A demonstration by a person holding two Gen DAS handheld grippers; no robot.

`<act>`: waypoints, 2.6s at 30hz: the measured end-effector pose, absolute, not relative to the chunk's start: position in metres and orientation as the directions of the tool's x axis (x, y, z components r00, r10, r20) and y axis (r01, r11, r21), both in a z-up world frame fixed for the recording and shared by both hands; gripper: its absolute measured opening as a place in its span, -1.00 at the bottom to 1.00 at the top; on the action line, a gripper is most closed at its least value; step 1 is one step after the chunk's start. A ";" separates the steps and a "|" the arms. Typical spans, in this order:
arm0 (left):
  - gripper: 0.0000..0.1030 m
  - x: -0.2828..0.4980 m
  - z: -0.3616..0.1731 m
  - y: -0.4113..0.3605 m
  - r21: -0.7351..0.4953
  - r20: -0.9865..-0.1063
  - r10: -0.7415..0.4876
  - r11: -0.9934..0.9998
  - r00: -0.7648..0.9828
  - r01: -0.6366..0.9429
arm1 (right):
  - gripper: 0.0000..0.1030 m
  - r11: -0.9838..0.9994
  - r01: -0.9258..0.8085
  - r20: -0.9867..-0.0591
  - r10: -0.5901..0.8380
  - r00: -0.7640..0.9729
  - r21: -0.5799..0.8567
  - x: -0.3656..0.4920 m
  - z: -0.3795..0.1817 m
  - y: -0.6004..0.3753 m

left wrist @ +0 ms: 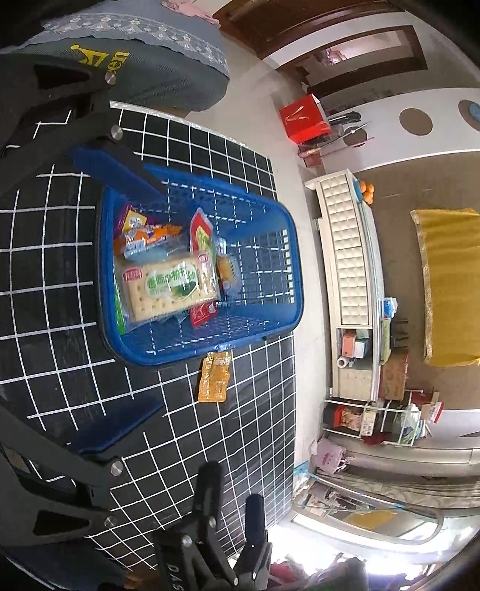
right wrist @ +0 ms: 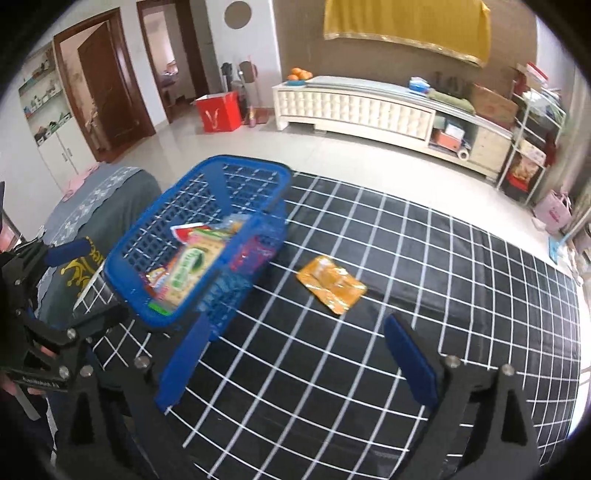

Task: Organize snacks
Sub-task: 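Move the right tool down to the orange packet on the mat, then grasp the orange packet with the right tool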

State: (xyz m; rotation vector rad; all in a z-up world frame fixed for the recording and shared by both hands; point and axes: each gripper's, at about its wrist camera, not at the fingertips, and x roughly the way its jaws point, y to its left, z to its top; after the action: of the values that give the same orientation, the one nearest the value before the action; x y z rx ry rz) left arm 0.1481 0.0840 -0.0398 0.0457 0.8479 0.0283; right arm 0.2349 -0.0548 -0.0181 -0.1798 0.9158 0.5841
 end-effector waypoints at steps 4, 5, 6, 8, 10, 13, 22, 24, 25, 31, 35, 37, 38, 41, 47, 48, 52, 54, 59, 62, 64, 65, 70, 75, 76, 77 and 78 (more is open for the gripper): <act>1.00 0.157 -0.043 0.088 0.042 -0.759 0.050 0.999 0.649 -0.028 | 0.91 0.845 -0.526 -0.795 0.386 0.468 0.100 0.243 -0.026 -0.069; 1.00 0.160 -0.044 0.091 0.033 -0.763 0.047 0.999 0.644 -0.034 | 0.91 0.848 -0.521 -0.798 0.378 0.469 0.096 0.245 -0.029 -0.070; 1.00 0.161 -0.044 0.093 0.029 -0.767 0.047 0.999 0.640 -0.039 | 0.91 0.853 -0.514 -0.799 0.368 0.476 0.086 0.246 -0.030 -0.072; 1.00 0.167 -0.047 0.097 0.021 -0.776 0.048 0.998 0.629 -0.051 | 0.93 0.862 -0.503 -0.797 0.344 0.496 0.060 0.249 -0.032 -0.074; 1.00 0.172 -0.049 0.101 0.011 -0.781 0.039 0.999 0.623 -0.048 | 0.99 0.865 -0.500 -0.802 0.327 0.500 0.041 0.254 -0.036 -0.073; 1.00 0.185 -0.054 0.107 0.010 -0.791 0.037 0.999 0.610 -0.047 | 0.99 0.863 -0.504 -0.813 0.317 0.488 0.034 0.265 -0.045 -0.069; 1.00 0.231 -0.067 0.126 0.046 -0.835 0.044 0.999 0.549 -0.010 | 0.99 0.846 -0.534 -0.850 0.294 0.437 0.018 0.300 -0.065 -0.043; 1.00 0.241 -0.070 0.132 0.057 -0.840 0.053 0.998 0.540 -0.009 | 0.99 0.841 -0.540 -0.857 0.283 0.430 0.007 0.307 -0.071 -0.037; 1.00 0.246 -0.071 0.134 0.061 -0.842 0.058 0.998 0.536 -0.011 | 0.99 0.838 -0.545 -0.862 0.279 0.424 0.003 0.311 -0.075 -0.034; 1.00 0.272 -0.083 0.143 0.057 -0.867 0.040 0.998 0.497 0.019 | 0.99 0.807 -0.590 -0.901 0.268 0.341 0.017 0.333 -0.101 -0.010; 1.00 0.287 -0.097 0.143 0.082 -0.877 0.049 0.995 0.477 0.049 | 0.99 0.772 -0.636 -0.907 0.251 0.337 -0.022 0.346 -0.118 0.006; 1.00 0.294 -0.103 0.144 0.089 -0.883 0.053 0.994 0.467 0.056 | 0.99 0.758 -0.652 -0.912 0.245 0.328 -0.031 0.351 -0.127 0.011; 1.00 0.298 -0.107 0.145 0.091 -0.886 0.056 0.994 0.460 0.054 | 0.99 0.752 -0.658 -0.917 0.235 0.323 -0.039 0.353 -0.132 0.013; 1.00 0.309 -0.116 0.146 0.059 -0.903 0.034 0.997 0.429 0.046 | 0.99 0.745 -0.665 -0.933 0.201 0.299 -0.052 0.362 -0.152 0.018; 1.00 0.319 -0.123 0.138 0.077 -0.908 0.047 0.995 0.415 0.056 | 0.97 0.737 -0.675 -0.945 0.206 0.253 -0.020 0.372 -0.181 0.011; 1.00 0.321 -0.125 0.137 0.079 -0.910 0.047 0.995 0.412 0.062 | 0.92 0.734 -0.679 -0.944 0.215 0.251 -0.014 0.373 -0.184 0.009; 1.00 0.326 -0.128 0.138 0.053 -0.914 0.031 0.998 0.405 0.044 | 0.82 0.721 -0.693 -0.928 0.259 0.270 -0.001 0.374 -0.186 0.005; 1.00 0.329 -0.131 0.142 0.050 -0.916 0.036 0.999 0.399 0.023 | 0.64 0.681 -0.732 -0.921 0.282 0.267 -0.004 0.371 -0.184 0.009; 1.00 0.329 -0.133 0.144 0.059 -0.916 0.048 0.998 0.399 0.017 | 0.07 0.619 -0.785 -0.914 0.316 0.255 -0.005 0.361 -0.180 0.008; 1.00 0.327 -0.132 0.143 0.063 -0.915 0.053 0.998 0.400 0.013 | -0.07 0.606 -0.796 -0.915 0.320 0.248 -0.004 0.354 -0.179 0.007; 1.00 0.326 -0.130 0.142 0.067 -0.911 0.057 0.998 0.408 0.010 | -0.14 0.608 -0.794 -0.911 0.327 0.252 -0.001 0.351 -0.177 0.004; 1.00 0.325 -0.129 0.142 0.063 -0.910 0.054 0.998 0.411 0.008 | -0.18 0.613 -0.790 -0.907 0.334 0.256 0.002 0.353 -0.173 0.002; 1.00 0.322 -0.125 0.142 0.045 -0.906 0.041 0.999 0.421 -0.001 | -0.03 0.666 -0.746 -0.904 0.335 0.266 0.028 0.351 -0.174 -0.002; 1.00 0.318 -0.121 0.145 0.032 -0.901 0.036 0.999 0.433 -0.016 | -0.07 0.655 -0.755 -0.898 0.324 0.296 -0.013 0.340 -0.175 0.003; 1.00 0.318 -0.121 0.147 0.024 -0.900 0.031 0.999 0.435 -0.023 | -0.08 0.650 -0.760 -0.898 0.323 0.298 -0.018 0.340 -0.176 0.004; 1.00 0.318 -0.121 0.149 0.017 -0.900 0.028 0.999 0.435 -0.029 | -0.10 0.645 -0.764 -0.898 0.322 0.299 -0.023 0.339 -0.176 0.004; 1.00 0.318 -0.121 0.150 0.011 -0.899 0.025 0.999 0.437 -0.035 | -0.13 0.644 -0.764 -0.898 0.321 0.300 -0.025 0.337 -0.176 0.005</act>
State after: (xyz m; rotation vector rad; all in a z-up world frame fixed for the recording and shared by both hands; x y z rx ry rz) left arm 0.3177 0.1499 -0.1209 -0.0101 1.1178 0.0370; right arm 0.3366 0.0050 -0.1763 -0.5047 1.0311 0.7619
